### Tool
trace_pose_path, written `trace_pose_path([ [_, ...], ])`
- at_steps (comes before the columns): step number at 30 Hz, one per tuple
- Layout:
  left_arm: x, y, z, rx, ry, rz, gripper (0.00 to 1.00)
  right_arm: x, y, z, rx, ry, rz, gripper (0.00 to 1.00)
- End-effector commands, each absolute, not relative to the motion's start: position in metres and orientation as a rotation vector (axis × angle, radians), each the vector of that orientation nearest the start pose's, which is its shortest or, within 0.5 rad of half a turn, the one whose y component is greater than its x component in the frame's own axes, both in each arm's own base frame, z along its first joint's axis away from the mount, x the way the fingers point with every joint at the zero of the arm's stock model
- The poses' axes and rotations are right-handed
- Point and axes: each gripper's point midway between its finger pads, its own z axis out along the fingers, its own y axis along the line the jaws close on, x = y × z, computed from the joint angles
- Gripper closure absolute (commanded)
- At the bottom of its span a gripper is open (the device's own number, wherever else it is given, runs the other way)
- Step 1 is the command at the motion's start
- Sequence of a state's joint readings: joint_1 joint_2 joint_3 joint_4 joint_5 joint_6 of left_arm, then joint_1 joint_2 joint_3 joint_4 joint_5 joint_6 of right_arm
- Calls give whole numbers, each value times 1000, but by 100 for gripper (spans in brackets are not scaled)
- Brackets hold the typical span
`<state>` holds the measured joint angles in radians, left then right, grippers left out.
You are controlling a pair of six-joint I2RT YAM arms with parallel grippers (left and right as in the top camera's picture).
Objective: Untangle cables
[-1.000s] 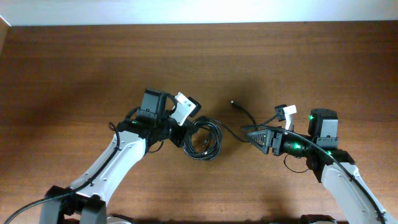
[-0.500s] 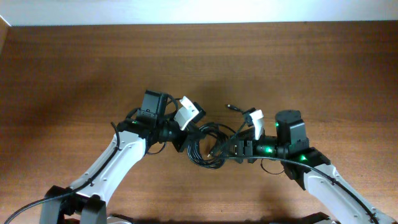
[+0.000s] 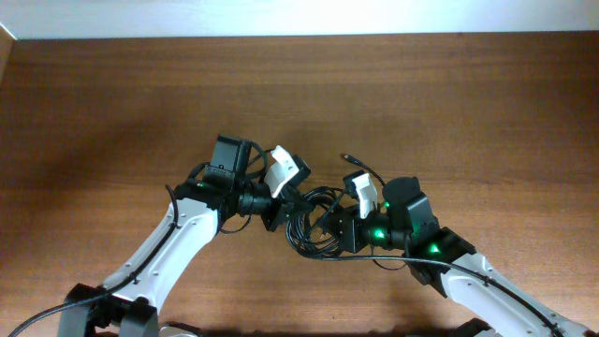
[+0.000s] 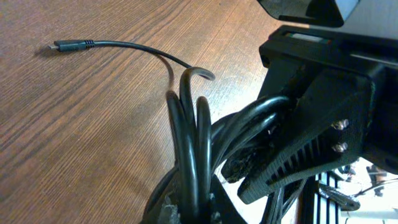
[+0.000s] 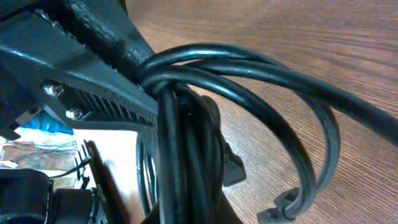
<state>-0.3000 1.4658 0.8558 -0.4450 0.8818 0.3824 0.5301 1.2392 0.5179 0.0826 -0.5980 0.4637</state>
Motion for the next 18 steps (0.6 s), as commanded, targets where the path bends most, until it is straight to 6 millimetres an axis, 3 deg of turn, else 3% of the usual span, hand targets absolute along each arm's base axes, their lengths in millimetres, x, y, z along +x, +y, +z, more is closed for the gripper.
trace_pose_path([
  [1, 265, -223, 137, 1098, 2100, -1091, 55, 235, 253, 114, -453, 2314, 1172, 96],
  [4, 272, -212, 137, 1052, 2121, -1071, 39, 242, 249, 112, -388, 2326, 1133, 96],
  [7, 281, -193, 136, 969, 2160, -1050, 33, 243, 249, 113, -385, 2322, 1135, 96],
  [9, 287, -180, 135, 896, 2193, -1045, 23, 252, 242, 113, -313, 2328, 1112, 96],
  [11, 289, -176, 135, 869, 2208, -1046, 24, 256, 244, 123, -307, 2285, 1168, 96],
  [14, 288, -176, 135, 869, 2210, -1046, 36, 256, 253, 141, -367, 2200, 1239, 96],
  [18, 288, -176, 135, 868, 2210, -1048, 38, 261, 258, 157, -351, 2129, 1287, 96],
])
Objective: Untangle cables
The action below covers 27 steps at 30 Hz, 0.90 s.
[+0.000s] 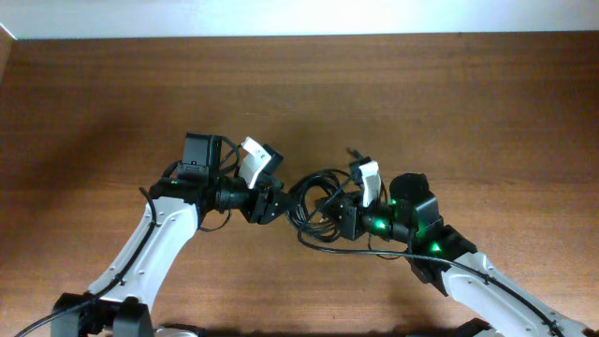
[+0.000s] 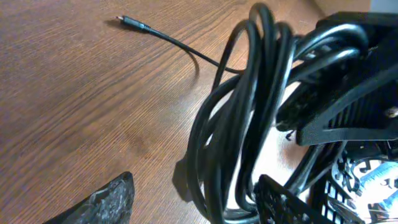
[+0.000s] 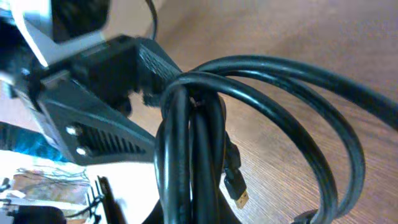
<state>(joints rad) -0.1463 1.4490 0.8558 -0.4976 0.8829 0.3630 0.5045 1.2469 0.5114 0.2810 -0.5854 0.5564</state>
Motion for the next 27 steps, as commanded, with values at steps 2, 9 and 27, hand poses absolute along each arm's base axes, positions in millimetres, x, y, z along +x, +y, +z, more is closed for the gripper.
trace_pose_path([
  [2, 287, -178, 137, 871, 2201, -1066, 39, 262, 258, 158, -348, 2127, 1284, 96],
  [9, 286, -179, 136, 876, 2202, -1069, 39, 264, 259, 164, -277, 2125, 1335, 96],
  [27, 277, -196, 137, 952, 2179, -1080, 100, 273, 249, 149, -186, 2184, 1239, 95],
])
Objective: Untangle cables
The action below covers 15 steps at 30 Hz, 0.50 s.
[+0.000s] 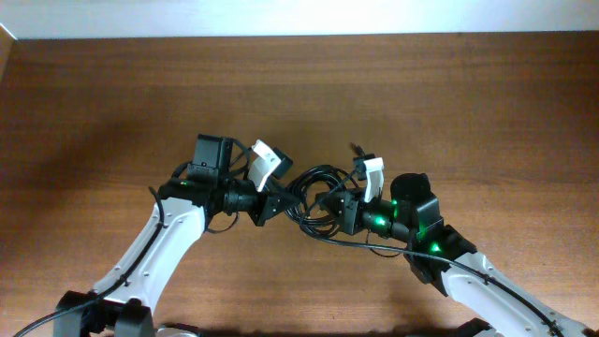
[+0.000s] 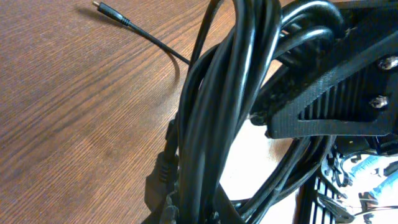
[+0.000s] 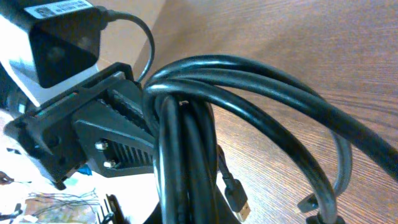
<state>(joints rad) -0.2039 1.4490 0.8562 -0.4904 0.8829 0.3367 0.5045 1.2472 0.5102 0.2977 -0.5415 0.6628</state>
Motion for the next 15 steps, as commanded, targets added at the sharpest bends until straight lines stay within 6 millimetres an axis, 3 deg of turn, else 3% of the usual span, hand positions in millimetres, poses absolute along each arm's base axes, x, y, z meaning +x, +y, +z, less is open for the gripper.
trace_pose_path([
  [1, 278, -196, 136, 951, 2182, -1076, 100, 272, 248, 146, -181, 2201, 1235, 94],
  [4, 280, -193, 133, 946, 2198, -1045, 100, 272, 248, 146, -177, 2201, 1232, 94],
  [12, 286, -183, 122, 928, 2262, -933, 100, 264, 252, 147, -226, 2206, 1276, 71],
  [15, 286, -182, 120, 926, 2271, -923, 100, 265, 252, 146, -242, 2200, 1258, 51],
])
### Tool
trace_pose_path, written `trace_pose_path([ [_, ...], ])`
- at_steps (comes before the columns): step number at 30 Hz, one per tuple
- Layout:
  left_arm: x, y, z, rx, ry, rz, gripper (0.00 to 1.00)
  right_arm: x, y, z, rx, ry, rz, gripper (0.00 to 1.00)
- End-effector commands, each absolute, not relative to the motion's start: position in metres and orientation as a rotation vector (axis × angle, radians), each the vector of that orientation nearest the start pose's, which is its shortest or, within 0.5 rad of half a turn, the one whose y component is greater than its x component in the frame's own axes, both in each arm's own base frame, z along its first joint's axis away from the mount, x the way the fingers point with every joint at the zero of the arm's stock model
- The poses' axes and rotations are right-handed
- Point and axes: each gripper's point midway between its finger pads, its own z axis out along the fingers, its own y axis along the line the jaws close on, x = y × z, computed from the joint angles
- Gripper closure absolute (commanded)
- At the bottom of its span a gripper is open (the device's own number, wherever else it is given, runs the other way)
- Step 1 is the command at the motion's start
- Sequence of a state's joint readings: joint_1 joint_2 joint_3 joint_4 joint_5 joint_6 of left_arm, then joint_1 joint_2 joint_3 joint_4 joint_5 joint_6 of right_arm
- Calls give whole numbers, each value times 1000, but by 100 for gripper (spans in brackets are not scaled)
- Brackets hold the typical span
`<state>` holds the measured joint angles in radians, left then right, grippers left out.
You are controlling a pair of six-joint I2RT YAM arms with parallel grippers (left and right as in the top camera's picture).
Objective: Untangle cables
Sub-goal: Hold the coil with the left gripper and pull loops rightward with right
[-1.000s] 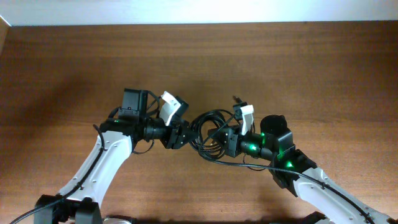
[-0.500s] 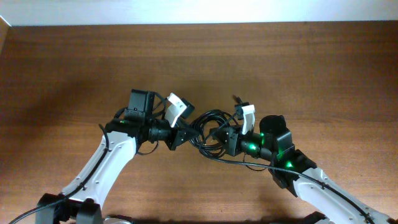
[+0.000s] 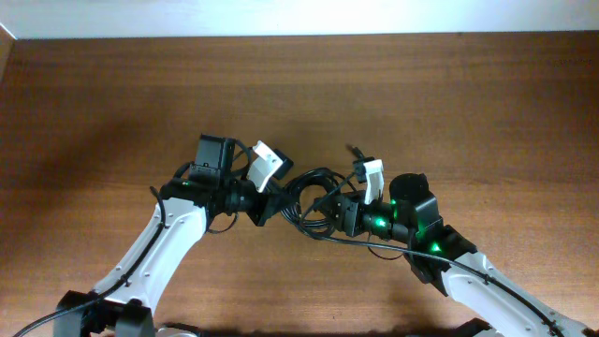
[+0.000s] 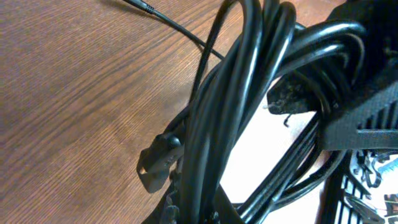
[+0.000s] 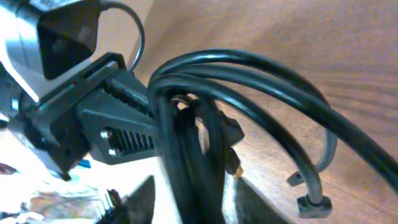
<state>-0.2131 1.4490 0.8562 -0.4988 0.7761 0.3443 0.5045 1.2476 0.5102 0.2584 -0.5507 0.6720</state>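
Note:
A bundle of black cables hangs looped between my two grippers at the middle of the table. My left gripper is shut on the bundle's left side; in its wrist view the strands run straight down into the gripper. My right gripper faces it from the right. Its fingers stand apart on either side of the strands, so this gripper is open. A black plug dangles beside the left gripper and another connector hangs from a loop.
A thin cable tail with a small plug lies on the wooden table just behind the right gripper, also seen as a thin cable. Both arms reach in from the near edge.
My right gripper's fingers have come apart from the bundle, which they pinched before. My left gripper still holds the strands, and the loops have shifted slightly.
Both grippers first pinched the bundle close together. Then my left gripper was open and drawn back to the left while the right held the cables. Afterwards the left was shut on the bundle again, and now the right has opened.

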Motion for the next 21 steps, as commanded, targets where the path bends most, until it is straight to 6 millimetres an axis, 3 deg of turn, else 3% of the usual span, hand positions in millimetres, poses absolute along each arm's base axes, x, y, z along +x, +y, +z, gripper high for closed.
trace_pose_path([
  [1, 287, -180, 119, 924, 2279, -911, 100, 264, 250, 143, -263, 2210, 1240, 46],
  [3, 289, -176, 115, 917, 2299, -869, 100, 267, 240, 134, -235, 2248, 1212, 42],
  [9, 289, -177, 116, 917, 2298, -873, 100, 262, 209, 120, -234, 2330, 1161, 41],
  [16, 281, -188, 126, 988, 2207, -974, 100, 248, 187, 168, -243, 2217, 1024, 40],
  [18, 269, -199, 140, 1080, 2075, -1088, 100, 244, 187, 166, -292, 2218, 1014, 40],
  [21, 263, -204, 143, 1123, 2031, -1118, 100, 241, 193, 168, -345, 2203, 1014, 39],
])
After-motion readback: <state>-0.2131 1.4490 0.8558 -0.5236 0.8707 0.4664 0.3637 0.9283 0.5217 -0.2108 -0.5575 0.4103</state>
